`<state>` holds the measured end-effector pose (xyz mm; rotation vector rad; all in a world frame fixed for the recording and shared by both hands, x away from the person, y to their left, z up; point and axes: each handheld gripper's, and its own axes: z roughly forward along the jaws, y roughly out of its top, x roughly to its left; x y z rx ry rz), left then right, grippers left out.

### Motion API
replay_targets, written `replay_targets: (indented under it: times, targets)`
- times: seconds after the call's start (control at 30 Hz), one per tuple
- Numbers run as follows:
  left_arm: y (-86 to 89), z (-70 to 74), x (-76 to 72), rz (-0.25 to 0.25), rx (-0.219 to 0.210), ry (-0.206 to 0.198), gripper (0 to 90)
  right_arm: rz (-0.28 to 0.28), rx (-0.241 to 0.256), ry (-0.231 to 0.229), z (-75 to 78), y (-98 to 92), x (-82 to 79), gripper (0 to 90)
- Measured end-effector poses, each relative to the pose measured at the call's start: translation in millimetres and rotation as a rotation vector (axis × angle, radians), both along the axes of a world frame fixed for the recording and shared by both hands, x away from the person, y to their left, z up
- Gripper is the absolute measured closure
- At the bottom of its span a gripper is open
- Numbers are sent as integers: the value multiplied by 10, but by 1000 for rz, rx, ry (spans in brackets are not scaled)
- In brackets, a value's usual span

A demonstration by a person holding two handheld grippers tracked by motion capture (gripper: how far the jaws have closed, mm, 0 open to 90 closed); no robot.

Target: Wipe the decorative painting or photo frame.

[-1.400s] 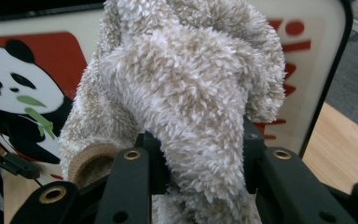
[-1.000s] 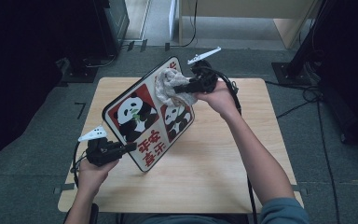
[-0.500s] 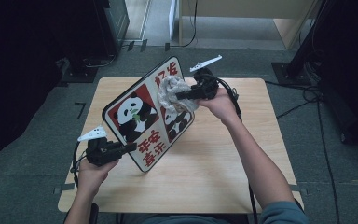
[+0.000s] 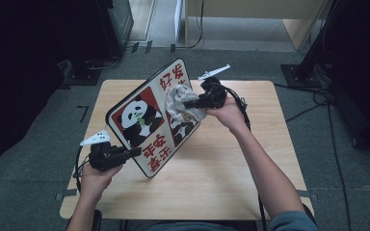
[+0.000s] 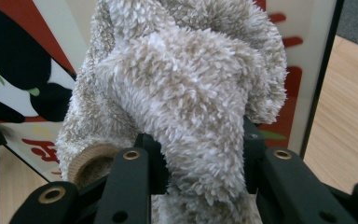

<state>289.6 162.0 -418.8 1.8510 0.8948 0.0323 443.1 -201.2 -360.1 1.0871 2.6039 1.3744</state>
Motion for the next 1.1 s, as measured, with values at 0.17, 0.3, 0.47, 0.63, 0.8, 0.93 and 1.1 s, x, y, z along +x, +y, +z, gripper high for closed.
replay_targets:
  times: [0.17,0.3,0.47,0.63,0.8,0.93,1.1]
  targets:
    - [-1,1,-1,0,1,-1,739,3,-7,11,-77,-17,-5,659]
    - [-2,1,-3,-2,2,-2,737,-2,-5,14,-126,-17,-20,658]
    - [-2,0,-2,-4,0,0,734,-2,-1,23,-203,-32,-27,657]
    - [-4,1,-3,-3,1,-1,735,-4,-3,27,-283,-48,-46,656]
    - [-4,0,-4,-3,0,-1,735,-6,-6,44,-397,-79,-54,656]
    - [-6,1,-6,-2,2,-2,736,-18,18,52,-474,-102,-71,657]
    - [-5,0,-5,-2,2,-2,736,-21,-1,62,-553,-111,-81,657]
